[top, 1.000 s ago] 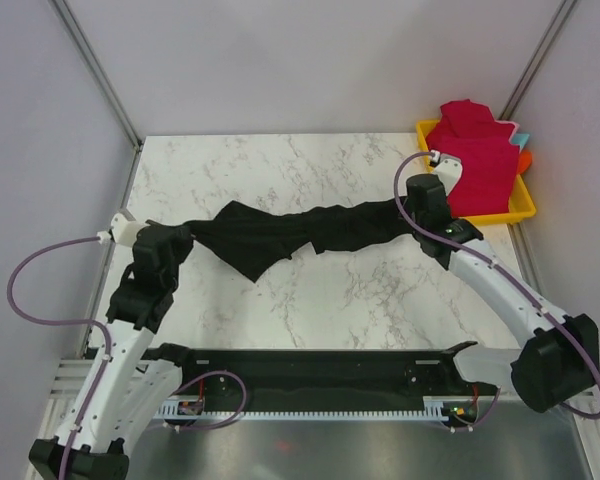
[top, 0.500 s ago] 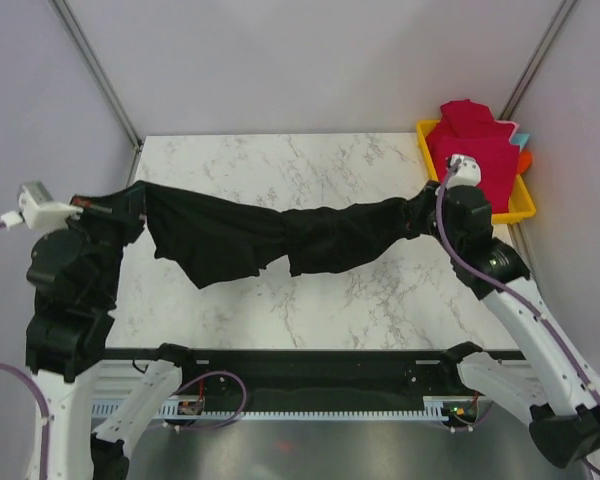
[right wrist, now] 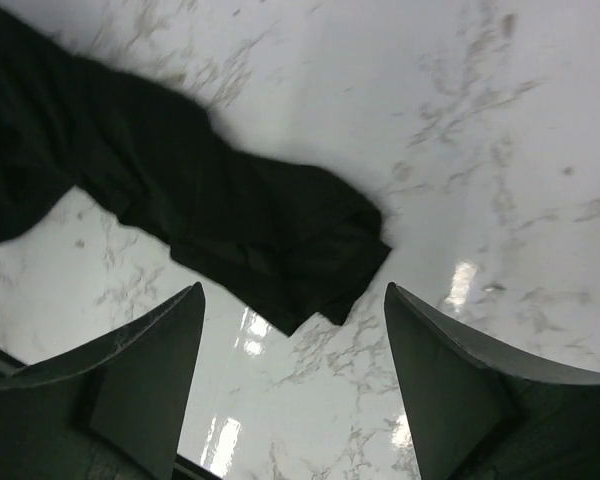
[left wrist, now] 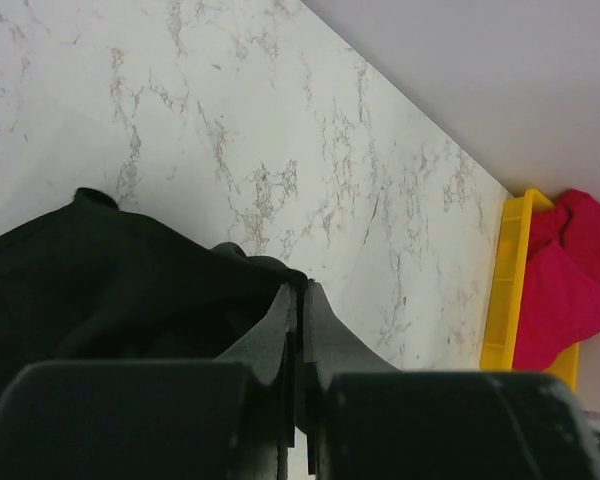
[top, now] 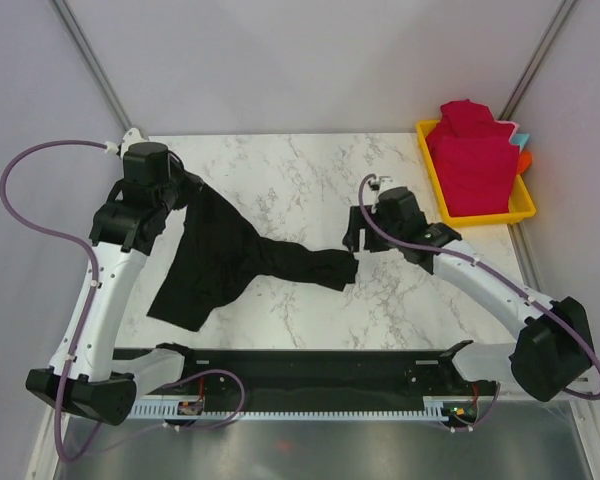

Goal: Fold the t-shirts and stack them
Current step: Flatten the tshirt out

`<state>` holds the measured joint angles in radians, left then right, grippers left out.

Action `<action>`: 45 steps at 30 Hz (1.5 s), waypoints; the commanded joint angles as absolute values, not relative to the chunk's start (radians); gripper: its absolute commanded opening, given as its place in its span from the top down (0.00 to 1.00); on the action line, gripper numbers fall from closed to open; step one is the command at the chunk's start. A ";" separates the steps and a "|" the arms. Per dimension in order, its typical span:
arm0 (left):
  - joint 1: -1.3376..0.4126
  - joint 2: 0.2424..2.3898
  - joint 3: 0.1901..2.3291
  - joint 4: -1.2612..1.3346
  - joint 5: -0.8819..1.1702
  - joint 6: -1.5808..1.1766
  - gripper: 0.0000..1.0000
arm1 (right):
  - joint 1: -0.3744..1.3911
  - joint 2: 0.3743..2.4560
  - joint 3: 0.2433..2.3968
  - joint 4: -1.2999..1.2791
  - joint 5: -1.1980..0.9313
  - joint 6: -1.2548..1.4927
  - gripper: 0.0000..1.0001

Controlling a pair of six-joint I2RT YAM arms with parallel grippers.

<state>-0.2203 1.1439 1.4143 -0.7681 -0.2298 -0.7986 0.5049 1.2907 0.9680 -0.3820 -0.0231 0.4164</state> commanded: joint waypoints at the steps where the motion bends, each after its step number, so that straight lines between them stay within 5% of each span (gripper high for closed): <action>1: -0.216 1.112 1.454 -0.724 -0.242 -0.729 0.98 | 0.635 1.287 0.928 -0.273 -0.074 0.310 0.20; 10: -0.216 1.106 1.485 -0.723 -0.244 -0.707 0.98 | 0.865 1.515 1.044 -0.210 0.031 0.187 0.26; 26: -0.216 1.101 1.436 -0.718 -0.255 -0.696 0.98 | 0.881 1.891 1.261 -0.054 -0.040 0.255 0.43; 37: -0.216 1.108 1.431 -0.718 -0.291 -0.686 0.98 | 0.881 1.939 1.264 -0.057 -0.068 0.284 0.55; 40: -0.218 1.106 1.431 -0.715 -0.305 -0.680 0.98 | 0.881 1.939 1.253 -0.069 -0.060 0.282 0.62; 45: -0.216 1.112 1.434 -0.712 -0.311 -0.672 0.98 | 0.881 1.896 1.229 -0.064 -0.068 0.288 0.92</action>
